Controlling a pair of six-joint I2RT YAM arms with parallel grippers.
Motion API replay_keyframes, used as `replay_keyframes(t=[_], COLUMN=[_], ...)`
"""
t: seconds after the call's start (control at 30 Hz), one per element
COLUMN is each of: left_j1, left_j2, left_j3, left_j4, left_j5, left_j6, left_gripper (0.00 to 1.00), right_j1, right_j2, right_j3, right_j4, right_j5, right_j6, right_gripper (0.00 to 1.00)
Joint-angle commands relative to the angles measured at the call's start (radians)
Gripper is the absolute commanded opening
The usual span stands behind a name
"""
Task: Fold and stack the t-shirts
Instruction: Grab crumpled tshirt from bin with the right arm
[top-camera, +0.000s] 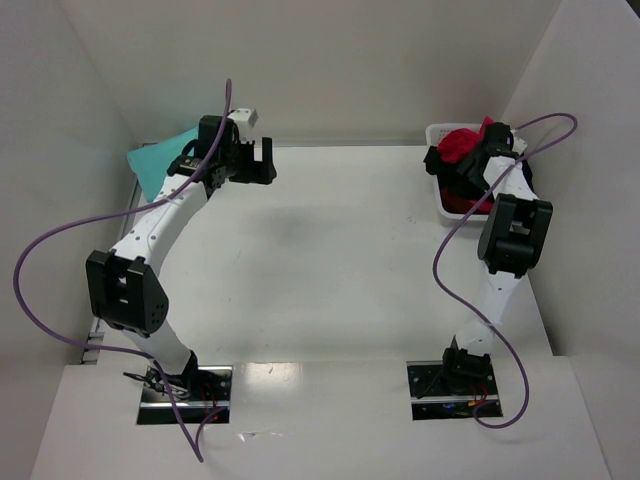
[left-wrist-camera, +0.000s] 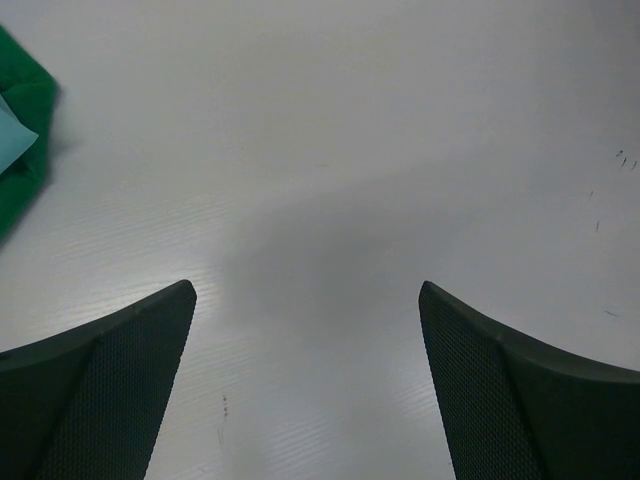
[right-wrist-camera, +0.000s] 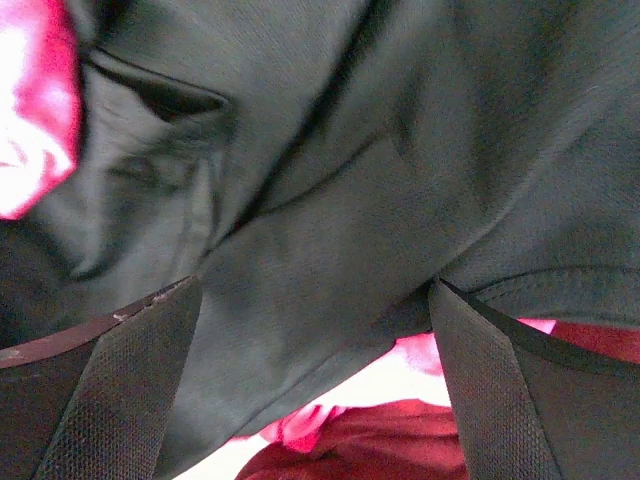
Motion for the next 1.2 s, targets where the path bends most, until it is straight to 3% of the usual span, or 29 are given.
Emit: replay_keyframes(t=[0.0,0.1,0.17,0.23,0.27,0.37,0.63,0.8,1.0,1.03,1.17], left_j1=[0.005,0.005,0.005,0.005,0.005,0.005,0.005,0.005,0.005,-0.009,-0.045], left_j2=[-0.002,-0.002,0.007,0.007,0.007,0.016,0.016,0.016,0.016,0.016,0.016], left_j3=[0.016,0.016,0.016,0.016,0.016,0.007,-0.007,-0.007,-0.032,-0.044,-0.068], left_j4=[0.02,0.017,0.003,-0.02,-0.02,-0.02,0.061,0.126,0.27,0.308,0.376], left_j5=[-0.002,-0.025,-0.056,-0.077,-0.089,-0.07,0.104,0.306,0.639,0.697,0.811], left_j6=[-0.037,-0.037,-0.046,-0.046,-0.046,-0.036,-0.016,-0.006,-0.028,-0.038,-0.04], left_gripper=[1.0,1.0,1.0,1.0,1.0,1.0,1.0,1.0,1.0,1.0,1.0], right_j1=[-0.015,-0.015,-0.015,-0.015,-0.015,-0.015,0.066,0.156,0.311,0.343,0.405], right_j2=[0.044,0.085,0.086,0.073,0.048,-0.038,-0.316,-0.439,-0.588,-0.621,-0.695], right_j3=[0.06,0.072,0.083,0.069,0.069,0.013,-0.006,0.077,0.106,0.115,0.056], right_j4=[-0.008,0.001,0.001,0.001,0.001,0.01,-0.001,-0.034,-0.034,-0.006,0.047], right_j5=[0.026,0.017,0.017,0.037,0.066,0.092,0.089,0.039,-0.084,-0.172,-0.308], right_j6=[-0.013,-0.025,-0.025,-0.025,-0.025,-0.014,-0.063,-0.097,-0.073,-0.041,0.028], right_gripper=[1.0,0.88,0.49,0.29,0.13,0.01,0.01,0.01,0.0,0.0,0.0])
